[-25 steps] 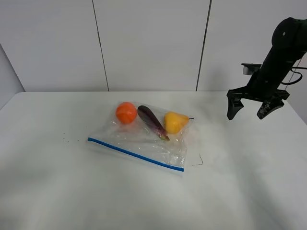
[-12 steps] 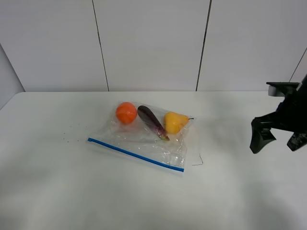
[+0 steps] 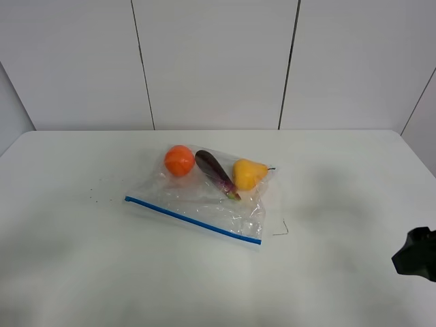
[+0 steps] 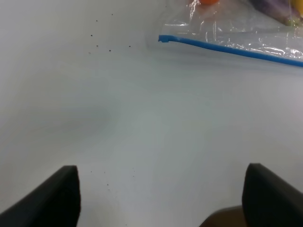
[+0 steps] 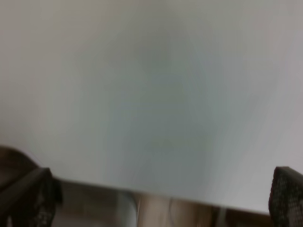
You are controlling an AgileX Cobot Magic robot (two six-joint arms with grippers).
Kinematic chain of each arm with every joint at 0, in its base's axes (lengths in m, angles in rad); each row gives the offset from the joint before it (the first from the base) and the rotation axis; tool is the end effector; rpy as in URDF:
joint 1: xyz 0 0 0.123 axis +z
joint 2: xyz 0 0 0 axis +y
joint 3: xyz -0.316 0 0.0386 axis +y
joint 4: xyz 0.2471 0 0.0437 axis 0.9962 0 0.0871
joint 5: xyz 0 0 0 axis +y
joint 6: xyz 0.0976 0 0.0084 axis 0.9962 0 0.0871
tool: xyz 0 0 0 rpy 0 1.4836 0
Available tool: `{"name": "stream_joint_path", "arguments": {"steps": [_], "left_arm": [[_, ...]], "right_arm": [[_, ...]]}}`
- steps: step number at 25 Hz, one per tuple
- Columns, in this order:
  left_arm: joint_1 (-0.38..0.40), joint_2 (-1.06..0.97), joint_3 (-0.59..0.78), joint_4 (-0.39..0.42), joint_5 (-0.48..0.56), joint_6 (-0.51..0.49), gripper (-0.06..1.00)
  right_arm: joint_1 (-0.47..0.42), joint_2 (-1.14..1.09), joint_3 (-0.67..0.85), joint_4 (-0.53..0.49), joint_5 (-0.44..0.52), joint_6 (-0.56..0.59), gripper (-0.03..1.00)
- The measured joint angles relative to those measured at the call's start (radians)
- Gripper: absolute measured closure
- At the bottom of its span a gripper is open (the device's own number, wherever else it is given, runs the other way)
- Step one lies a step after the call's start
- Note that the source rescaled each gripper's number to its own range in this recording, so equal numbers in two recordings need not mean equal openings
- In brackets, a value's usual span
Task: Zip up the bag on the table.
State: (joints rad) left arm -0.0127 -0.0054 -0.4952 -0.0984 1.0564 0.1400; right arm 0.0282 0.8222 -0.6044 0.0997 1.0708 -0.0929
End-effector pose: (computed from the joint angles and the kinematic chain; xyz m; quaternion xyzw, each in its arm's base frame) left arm -0.0334 -0.0080 0.2728 0.0667 0.8483 -0.0158 0.5251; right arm 0.0989 0.0114 0.2791 -0.0440 0.9809 0.0414 0.1849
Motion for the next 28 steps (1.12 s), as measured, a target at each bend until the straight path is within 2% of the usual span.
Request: {"name": "stream_joint_path", "arguments": {"steps": [5, 10, 22, 28], "left_arm": [[0.0, 0.0, 0.0, 0.0, 0.0, 0.0, -0.06], [0.0, 0.0, 0.0, 0.0, 0.0, 0.0, -0.06], [0.0, 0.0, 0.0, 0.0, 0.0, 0.0, -0.06], [0.0, 0.0, 0.0, 0.0, 0.0, 0.0, -0.06]], "right_arm": [[0.0, -0.32, 0.086, -0.001, -0.024, 0.001, -0.03], [0.0, -0.559, 0.102, -0.003, -0.042, 0.001, -0.03], [0.0, -0.796, 0.105, -0.005, -0.045, 0.001, -0.03], [0.0, -0.812, 0.106, -0.011, -0.045, 0.001, -0.03]]}}
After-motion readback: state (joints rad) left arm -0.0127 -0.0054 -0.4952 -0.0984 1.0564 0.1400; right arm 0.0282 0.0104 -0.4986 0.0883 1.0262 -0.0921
